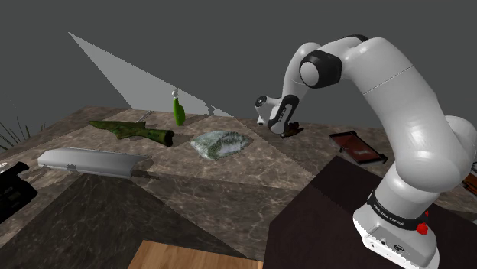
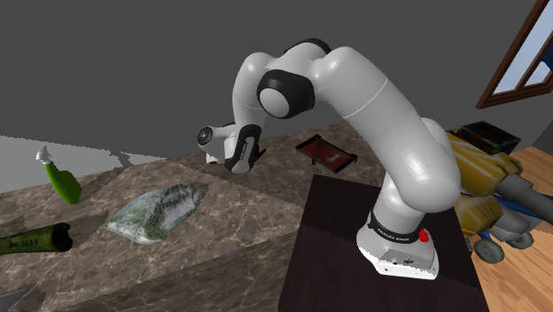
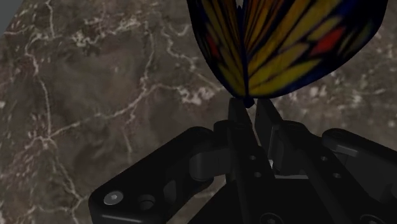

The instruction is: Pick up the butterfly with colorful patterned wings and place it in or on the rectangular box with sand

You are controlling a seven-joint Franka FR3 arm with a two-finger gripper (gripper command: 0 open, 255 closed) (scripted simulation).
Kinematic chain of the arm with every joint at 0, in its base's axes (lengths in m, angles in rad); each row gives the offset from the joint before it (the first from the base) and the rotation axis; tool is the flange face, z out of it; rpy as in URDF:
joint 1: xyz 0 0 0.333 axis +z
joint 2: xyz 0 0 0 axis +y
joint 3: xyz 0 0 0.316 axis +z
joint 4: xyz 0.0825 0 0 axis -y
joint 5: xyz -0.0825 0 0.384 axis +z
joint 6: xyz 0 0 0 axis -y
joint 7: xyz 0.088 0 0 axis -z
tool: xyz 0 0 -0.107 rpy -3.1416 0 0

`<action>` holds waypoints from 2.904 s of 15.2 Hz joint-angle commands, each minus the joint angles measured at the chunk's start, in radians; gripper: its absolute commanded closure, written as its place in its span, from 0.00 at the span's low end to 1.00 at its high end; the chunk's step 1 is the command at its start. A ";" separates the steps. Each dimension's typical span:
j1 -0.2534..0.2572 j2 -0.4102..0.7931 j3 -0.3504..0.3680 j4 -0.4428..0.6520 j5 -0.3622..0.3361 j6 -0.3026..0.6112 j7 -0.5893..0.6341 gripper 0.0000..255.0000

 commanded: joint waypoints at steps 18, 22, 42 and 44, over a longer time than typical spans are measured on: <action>0.004 -0.187 0.006 -0.090 0.014 -0.082 -0.073 1.00; 0.004 -0.233 0.008 -0.106 0.020 -0.109 -0.094 1.00; -0.053 -0.481 -0.264 -0.594 -0.373 0.224 0.042 1.00; -0.060 -0.488 -0.313 -0.627 -0.447 0.267 0.074 1.00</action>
